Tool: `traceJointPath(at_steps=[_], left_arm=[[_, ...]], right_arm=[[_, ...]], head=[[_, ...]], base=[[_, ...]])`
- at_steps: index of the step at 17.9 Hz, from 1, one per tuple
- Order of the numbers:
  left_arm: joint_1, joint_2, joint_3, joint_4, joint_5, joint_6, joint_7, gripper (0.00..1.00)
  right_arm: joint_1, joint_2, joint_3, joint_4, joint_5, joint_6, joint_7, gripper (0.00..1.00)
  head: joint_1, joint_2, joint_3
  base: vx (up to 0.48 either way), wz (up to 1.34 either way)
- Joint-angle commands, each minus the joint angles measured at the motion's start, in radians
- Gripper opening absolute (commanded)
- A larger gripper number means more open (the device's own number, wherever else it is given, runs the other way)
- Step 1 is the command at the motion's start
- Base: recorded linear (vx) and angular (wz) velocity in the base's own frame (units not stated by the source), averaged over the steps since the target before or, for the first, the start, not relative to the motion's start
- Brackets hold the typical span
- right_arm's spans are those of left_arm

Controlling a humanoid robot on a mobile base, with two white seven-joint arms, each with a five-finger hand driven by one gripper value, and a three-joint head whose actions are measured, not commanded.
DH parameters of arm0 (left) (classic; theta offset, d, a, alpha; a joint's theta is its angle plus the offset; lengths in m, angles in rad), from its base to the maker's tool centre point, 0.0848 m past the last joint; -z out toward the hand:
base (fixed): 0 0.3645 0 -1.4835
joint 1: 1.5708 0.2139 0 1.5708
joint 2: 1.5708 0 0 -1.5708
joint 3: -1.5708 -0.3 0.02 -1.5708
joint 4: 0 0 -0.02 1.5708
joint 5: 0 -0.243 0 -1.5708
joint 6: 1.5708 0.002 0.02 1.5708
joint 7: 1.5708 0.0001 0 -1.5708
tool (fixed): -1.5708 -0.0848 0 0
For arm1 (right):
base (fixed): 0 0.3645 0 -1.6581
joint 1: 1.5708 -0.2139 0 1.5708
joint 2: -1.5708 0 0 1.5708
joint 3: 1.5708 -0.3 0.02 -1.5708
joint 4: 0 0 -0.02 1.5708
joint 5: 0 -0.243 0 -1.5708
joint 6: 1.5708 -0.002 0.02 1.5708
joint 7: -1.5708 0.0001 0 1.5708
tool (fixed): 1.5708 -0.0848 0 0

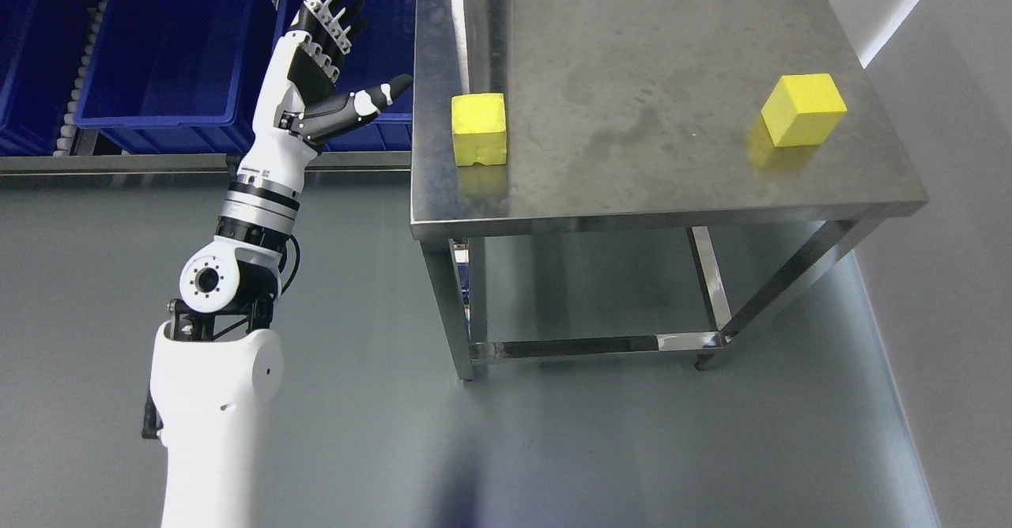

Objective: Move yellow foam block to right shelf middle
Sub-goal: 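Lower the raised left hand toward the yellow foam cube at the table's near edge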

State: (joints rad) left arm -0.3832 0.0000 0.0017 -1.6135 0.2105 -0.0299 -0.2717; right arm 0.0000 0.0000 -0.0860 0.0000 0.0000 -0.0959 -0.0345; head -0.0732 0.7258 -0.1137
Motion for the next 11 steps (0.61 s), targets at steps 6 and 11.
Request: traceJointPath(at_steps=[6,11], left_arm=[[-0.002,0.024,0.061,0.0,0.0,-0.007,-0.006,1.0],[-0.016,0.237,0.054,0.02,-0.02,-0.015,-0.283,0.97]], right_arm=[[0.002,-0.017,0.0,-0.017,0.003,0.001,0.001,1.0],[0.002,-0.017,0.0,-0.017,0.003,0.001,0.001,1.0]], head=[[0.0,0.0,0.0],[0.0,0.0,0.0]], base=[[0.005,0.0],[0.011,-0.05]])
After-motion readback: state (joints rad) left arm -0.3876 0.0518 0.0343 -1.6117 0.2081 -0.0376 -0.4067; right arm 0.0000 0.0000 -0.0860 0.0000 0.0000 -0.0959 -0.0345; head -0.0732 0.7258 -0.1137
